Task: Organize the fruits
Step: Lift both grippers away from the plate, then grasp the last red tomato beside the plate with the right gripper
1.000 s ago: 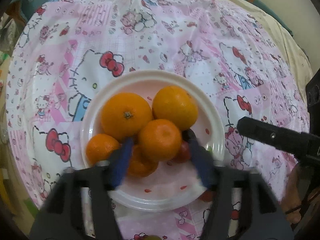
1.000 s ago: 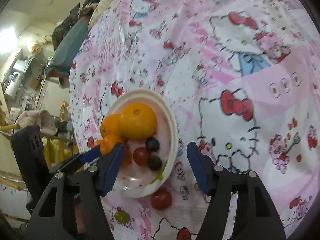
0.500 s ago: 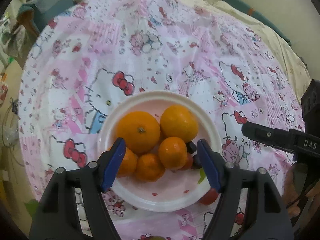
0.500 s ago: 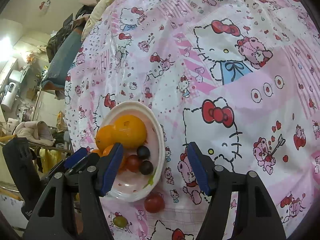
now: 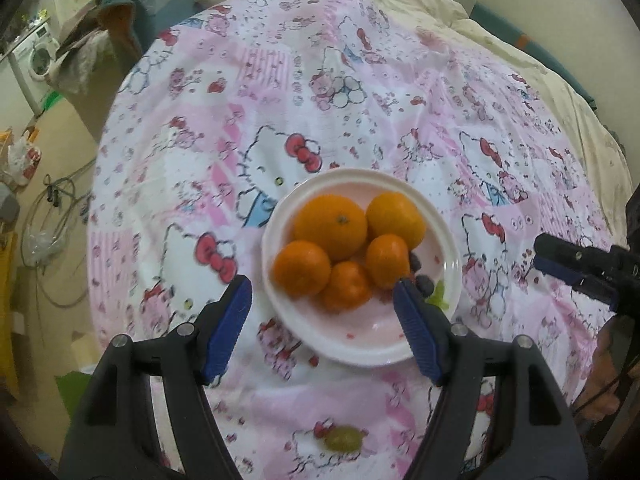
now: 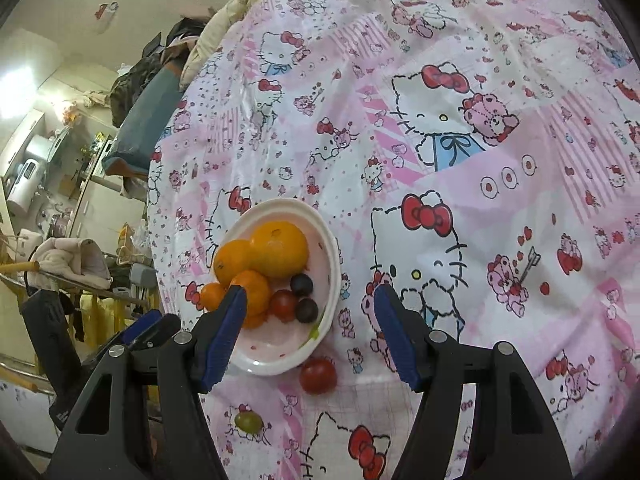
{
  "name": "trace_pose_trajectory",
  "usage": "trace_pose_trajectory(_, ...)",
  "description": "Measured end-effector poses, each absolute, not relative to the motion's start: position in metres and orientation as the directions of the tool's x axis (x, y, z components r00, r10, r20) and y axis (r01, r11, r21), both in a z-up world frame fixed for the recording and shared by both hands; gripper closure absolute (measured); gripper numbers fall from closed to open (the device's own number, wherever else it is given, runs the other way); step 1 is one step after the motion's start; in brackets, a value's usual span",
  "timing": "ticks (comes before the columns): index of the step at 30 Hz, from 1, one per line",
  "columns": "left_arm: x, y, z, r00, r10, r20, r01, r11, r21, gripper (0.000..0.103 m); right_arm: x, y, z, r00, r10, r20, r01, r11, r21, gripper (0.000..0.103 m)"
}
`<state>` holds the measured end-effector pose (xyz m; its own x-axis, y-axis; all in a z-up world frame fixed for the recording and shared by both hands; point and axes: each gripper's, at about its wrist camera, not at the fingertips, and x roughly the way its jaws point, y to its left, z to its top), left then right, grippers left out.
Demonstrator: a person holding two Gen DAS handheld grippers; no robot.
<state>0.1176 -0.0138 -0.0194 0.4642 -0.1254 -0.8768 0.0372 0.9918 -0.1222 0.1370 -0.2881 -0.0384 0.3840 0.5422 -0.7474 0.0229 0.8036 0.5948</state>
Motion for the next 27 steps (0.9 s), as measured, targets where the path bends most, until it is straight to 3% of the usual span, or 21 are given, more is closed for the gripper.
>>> trace_pose_trajectory(2, 0.111, -0.010, -0.018, 0.467, -0.116, -0.877, 0.029, 0.993, -0.116, 0.033, 0.133, -0.287, -0.036, 0.380, 0.544, -0.748, 0.018, 0.804, 0.595, 0.034)
trace_pose_trajectory(8, 0.091, 0.000, -0.014, 0.463, -0.105, -0.880, 0.003, 0.993, -0.117, 0.033, 0.118, -0.281, -0.037, 0.371, 0.511, -0.776, 0.005, 0.834, 0.552, 0.018)
trace_pose_trajectory(27, 0.054, 0.011, -0.029, 0.441, -0.118, -0.890, -0.075, 0.983, -0.168, 0.033, 0.082, -0.288, -0.071, 0.300, 0.444, -0.845, 0.046, 0.878, 0.477, 0.016)
